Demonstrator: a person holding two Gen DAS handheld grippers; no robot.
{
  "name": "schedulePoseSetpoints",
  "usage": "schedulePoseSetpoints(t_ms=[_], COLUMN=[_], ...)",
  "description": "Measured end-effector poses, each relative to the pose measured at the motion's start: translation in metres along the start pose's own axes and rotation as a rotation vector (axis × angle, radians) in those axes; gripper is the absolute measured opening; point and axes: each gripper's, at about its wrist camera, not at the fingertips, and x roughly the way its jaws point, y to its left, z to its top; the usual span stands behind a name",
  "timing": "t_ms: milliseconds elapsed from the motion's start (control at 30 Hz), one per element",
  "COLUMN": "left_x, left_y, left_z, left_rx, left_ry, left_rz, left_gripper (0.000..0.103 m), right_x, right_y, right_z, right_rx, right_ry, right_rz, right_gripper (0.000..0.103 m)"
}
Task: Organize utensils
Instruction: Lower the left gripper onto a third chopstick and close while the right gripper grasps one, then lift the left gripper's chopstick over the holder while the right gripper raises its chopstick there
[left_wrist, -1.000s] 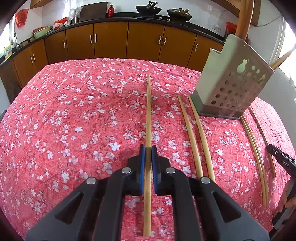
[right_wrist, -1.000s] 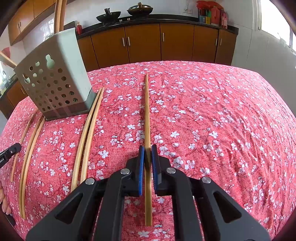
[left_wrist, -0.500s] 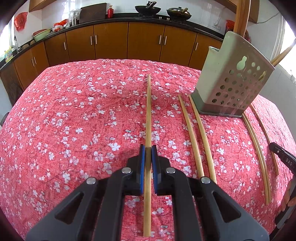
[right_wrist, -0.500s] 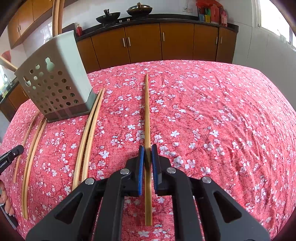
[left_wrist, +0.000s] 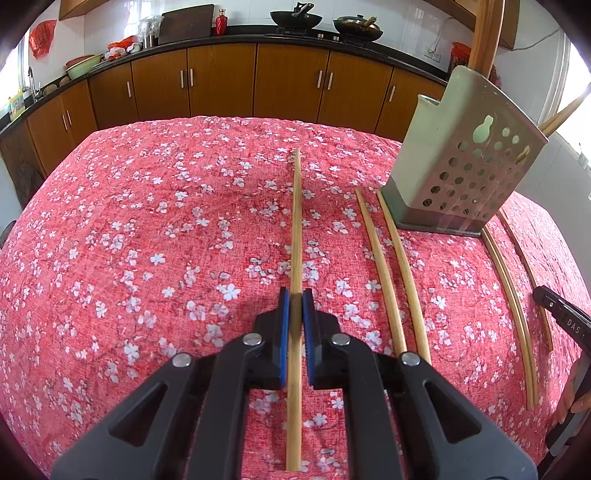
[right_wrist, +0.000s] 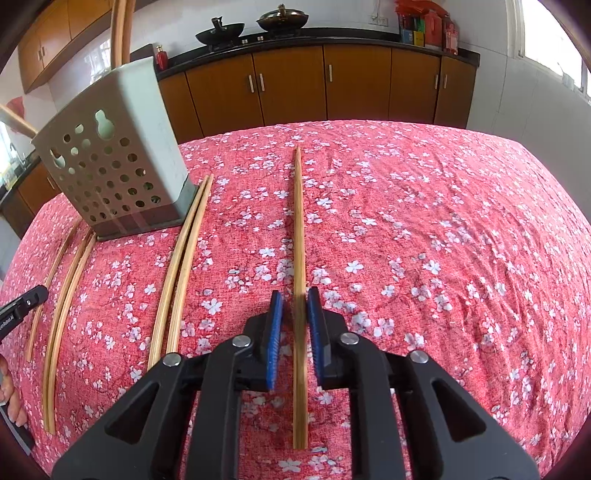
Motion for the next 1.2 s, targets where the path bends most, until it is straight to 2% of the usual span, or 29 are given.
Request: schedulePoseSetpoints(t_ms=[300,433,533,633,800,933,1200], left_x=[0.000,-0.001,-0.006,-0.012,-0.017,-0.023,-0.077], left_y=[0.008,0.007,0.003,0.001,0.000,0.001,0.010], left_z=[0.001,0.000,-0.007,-0.015,-0.022,-0.016,0.010], left_rx=[-0.018,-0.001,0.011,0.021,0.038,0.038,-0.020], left_ry=[0.001,0.002,0.003,0.005,0.007,0.001,-0.149], left_rz=[-0.022,-0.007,0.001,-0.003,-0.002,-0.017,-0.087], left_gripper=[0.010,0.010,0.010,0.010,0.008,0.008,0.008], right_x=[0.001,-0.004,-0.011,-0.012,-0.015,-0.037,-0.101], right_y=[0.008,0.009,0.005,0.000,-0.012,-0.017,-0.023], right_z=[0.000,-0.006,-0.015,-0.017,-0.017,-0.013,0.005], right_rx=[-0.010,-0.027,-0.012,0.021,0.062,0.071,0.091], right_ry=[0.001,0.002,0.003,0.002,-0.002,-0.085,-0.299], right_rz=[-0.007,-0.017,0.011,0.028,0.074,0.076,0.092], right_gripper=[0.019,0.018,0.018,0.009,0.008,0.008,0.008])
